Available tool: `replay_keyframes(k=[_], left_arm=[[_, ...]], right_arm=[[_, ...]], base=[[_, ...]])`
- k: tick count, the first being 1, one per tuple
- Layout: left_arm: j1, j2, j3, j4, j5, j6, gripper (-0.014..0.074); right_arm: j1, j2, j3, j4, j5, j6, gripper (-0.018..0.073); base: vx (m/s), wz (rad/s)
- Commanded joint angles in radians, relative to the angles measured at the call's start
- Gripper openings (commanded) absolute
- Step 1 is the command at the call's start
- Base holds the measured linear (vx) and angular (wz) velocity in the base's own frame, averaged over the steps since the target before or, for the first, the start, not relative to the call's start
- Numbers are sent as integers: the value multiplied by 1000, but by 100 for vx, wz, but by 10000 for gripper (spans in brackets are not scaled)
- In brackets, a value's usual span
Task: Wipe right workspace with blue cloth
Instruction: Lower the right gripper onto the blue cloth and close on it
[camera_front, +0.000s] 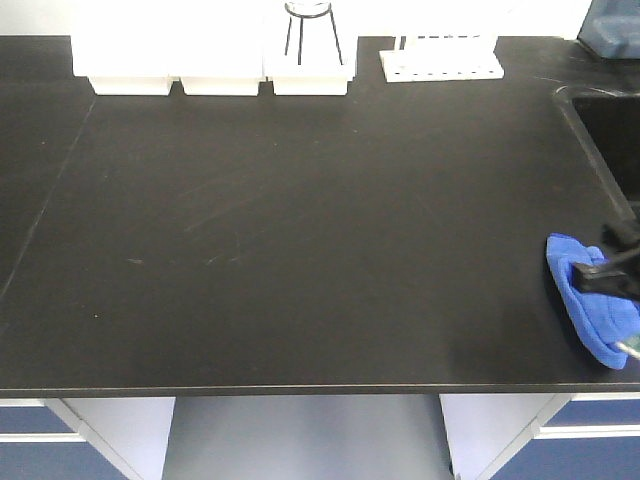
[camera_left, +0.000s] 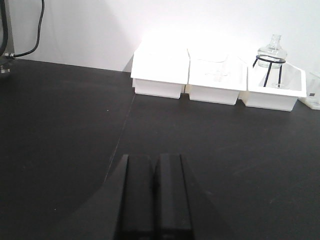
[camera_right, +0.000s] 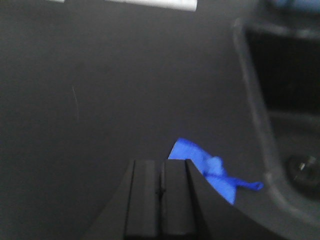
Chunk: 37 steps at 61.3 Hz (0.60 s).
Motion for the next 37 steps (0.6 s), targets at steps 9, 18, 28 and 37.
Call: replay_keyframes(k=[9,18,28,37], left_arm=[[-4,-15,31,0,-83,-8,-6],[-4,-15,31,0,-83,-8,-6],[-4,-15,31,0,-83,-8,-6],[-4,-15,31,0,-83,-8,-6]], right_arm=[[-5,255,-142,-1,-37,212,29],[-5,337,-202,-30,-22,209,55],[-29,348,-243,-177,30,211,99],[-157,348,-263,-162,118,232,202]], base=[[0,0],[0,0],[0,0],[0,0]])
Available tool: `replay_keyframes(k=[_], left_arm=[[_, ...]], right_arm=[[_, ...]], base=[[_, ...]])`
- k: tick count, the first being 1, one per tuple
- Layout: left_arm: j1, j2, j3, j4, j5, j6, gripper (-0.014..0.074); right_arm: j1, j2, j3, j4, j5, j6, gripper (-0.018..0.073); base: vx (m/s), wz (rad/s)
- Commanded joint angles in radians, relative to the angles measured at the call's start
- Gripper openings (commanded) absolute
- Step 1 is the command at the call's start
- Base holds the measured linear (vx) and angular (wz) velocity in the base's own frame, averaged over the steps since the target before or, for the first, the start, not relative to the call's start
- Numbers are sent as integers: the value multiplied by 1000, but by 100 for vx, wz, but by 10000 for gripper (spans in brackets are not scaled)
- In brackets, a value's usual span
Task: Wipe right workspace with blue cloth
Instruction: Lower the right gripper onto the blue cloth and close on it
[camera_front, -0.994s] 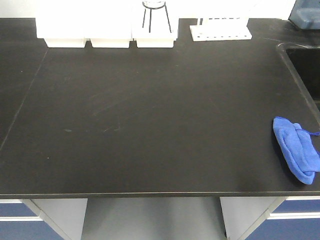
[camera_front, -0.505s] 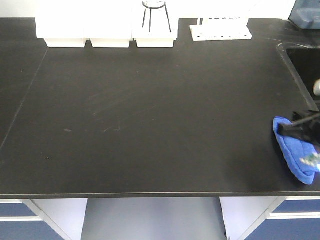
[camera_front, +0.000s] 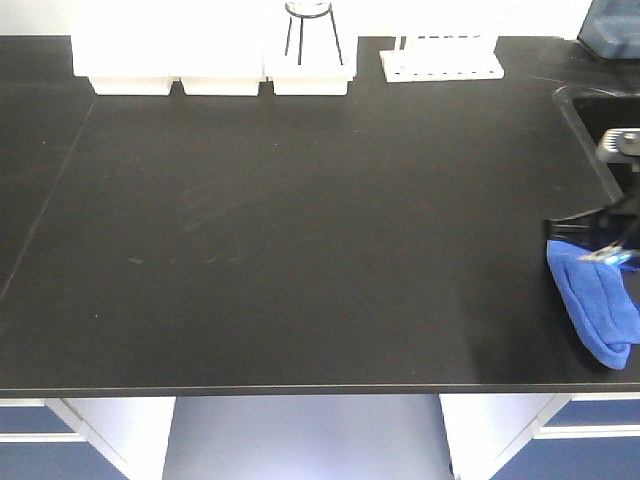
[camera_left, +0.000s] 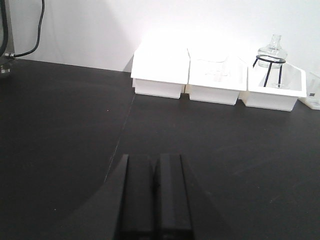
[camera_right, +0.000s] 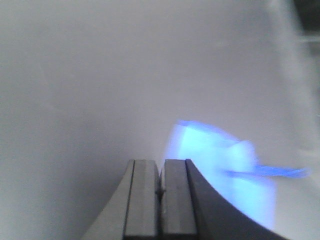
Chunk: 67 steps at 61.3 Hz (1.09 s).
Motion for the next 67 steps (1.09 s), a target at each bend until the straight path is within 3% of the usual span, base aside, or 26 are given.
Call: replay_keyframes(k=[1,9,20,29,43,56,67], left_arm=[[-4,-15,31,0,-83,-8,-6],[-4,-15,31,0,-83,-8,-6],[-4,-15,31,0,-83,-8,-6],[-4,-15,31,0,-83,-8,-6],[-4,-15,31,0,-83,-8,-6],[-4,-15,31,0,-83,-8,-6],[-4,-15,31,0,-83,-8,-6]], right_arm=[[-77,-22,-35,6,-18,12,216],[-119,-22,-40,86,21,7,352],[-116,-17,-38,170,77,-125,488],[-116,33,-38,225,74,-224,492],[-113,207,-43,283,24,-244,491],[-113,245,-43,286,17,-307,396],[-113,245,-43,292,16,-417,172]], base=[[0,0],[0,0],[0,0],[0,0],[0,0],[0,0],[0,0]])
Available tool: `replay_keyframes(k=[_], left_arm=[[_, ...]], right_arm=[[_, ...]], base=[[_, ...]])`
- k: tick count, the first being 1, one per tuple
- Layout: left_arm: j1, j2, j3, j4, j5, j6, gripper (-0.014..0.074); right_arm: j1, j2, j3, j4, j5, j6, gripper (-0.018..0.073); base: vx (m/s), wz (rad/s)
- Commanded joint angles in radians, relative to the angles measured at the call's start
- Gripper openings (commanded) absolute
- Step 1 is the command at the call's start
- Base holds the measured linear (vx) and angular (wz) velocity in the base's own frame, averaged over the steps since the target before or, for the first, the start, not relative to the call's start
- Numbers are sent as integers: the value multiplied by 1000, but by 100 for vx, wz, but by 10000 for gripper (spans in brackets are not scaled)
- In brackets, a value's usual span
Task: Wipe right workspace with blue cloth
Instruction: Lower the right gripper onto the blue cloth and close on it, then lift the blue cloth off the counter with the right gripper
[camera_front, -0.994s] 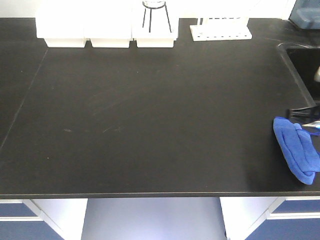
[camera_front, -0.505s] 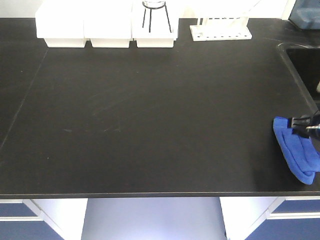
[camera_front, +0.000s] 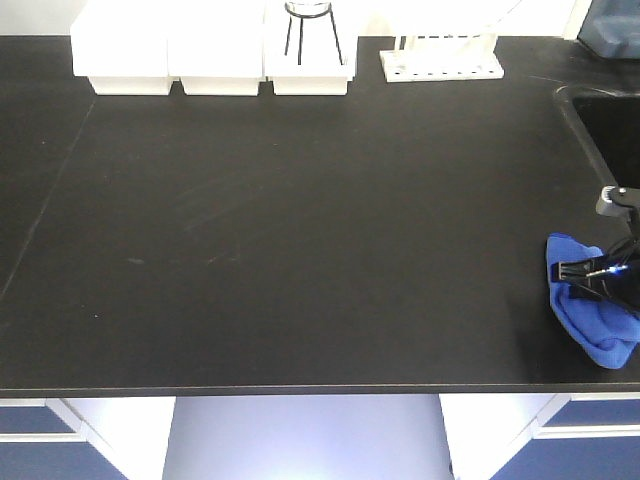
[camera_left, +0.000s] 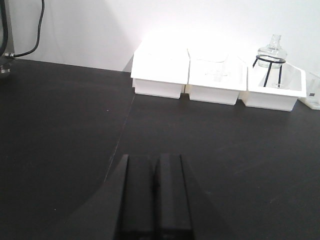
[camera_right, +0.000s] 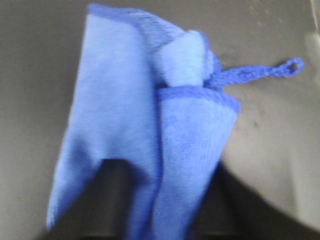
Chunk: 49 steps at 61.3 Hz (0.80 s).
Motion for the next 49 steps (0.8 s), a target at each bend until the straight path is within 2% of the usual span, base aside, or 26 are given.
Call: replay_keyframes(k=[1,10,28,39,43,49], left_arm=[[-4,-15,31,0,-83,-8,-6],[-4,-15,31,0,-83,-8,-6],[-4,-15,31,0,-83,-8,-6],[-4,-15,31,0,-83,-8,-6],[-4,-15,31,0,-83,-8,-6],[-4,-15,31,0,-83,-8,-6]], right_arm=[[-2,-28,-24,6,-35,-64,144],[-2,-63,-24,25,-37,-69,-14],[-2,-308,-20,72,-23,-74,-7],[-2,-524,-19,94,85,-198,-7],[-2,-588,-19,137,121,-241,-7],[-2,-659,-19,204,196,-244,-7]], base=[[0,0],[0,0],[0,0],[0,0],[0,0],[0,0]])
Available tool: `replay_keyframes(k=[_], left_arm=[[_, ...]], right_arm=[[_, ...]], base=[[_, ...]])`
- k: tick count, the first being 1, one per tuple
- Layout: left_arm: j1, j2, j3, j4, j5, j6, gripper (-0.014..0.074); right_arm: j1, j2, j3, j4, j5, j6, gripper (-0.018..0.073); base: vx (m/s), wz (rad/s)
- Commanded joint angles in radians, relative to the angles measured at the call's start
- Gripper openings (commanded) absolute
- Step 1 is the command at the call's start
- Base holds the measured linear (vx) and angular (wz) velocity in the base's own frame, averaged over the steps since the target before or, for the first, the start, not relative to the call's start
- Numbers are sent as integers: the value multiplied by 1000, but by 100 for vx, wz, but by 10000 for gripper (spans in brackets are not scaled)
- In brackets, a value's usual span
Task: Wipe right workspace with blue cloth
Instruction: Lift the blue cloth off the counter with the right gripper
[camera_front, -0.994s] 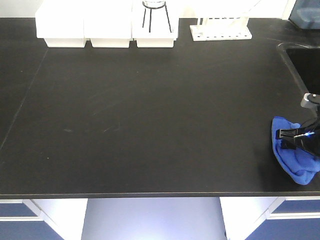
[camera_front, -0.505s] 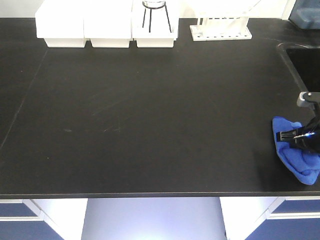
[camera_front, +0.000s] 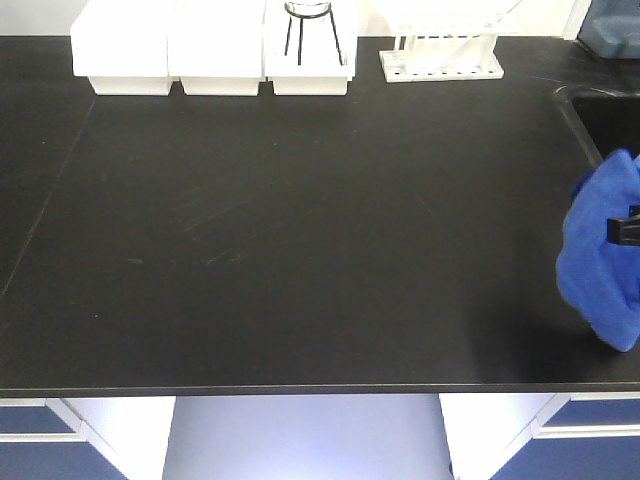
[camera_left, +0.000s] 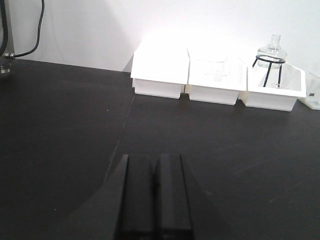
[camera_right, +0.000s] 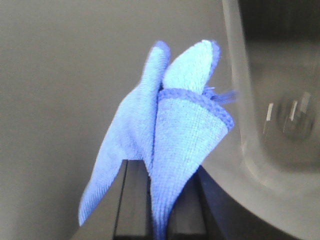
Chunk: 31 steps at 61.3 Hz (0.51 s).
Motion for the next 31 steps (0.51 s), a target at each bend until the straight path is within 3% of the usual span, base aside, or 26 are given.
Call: replay_keyframes(k=[1,10,31], left_arm=[[-4,-15,31,0,-83,-8,-6],[-4,-15,31,0,-83,-8,-6],[-4,-15,31,0,-83,-8,-6]], right_arm=[[-2,-76,-26,78,30,-30,-7],[-2,-175,-20,126,131,-61,-4],[-2,-362,202,176,98,-64,-1]], base=[[0,0],[0,0],[0,0]])
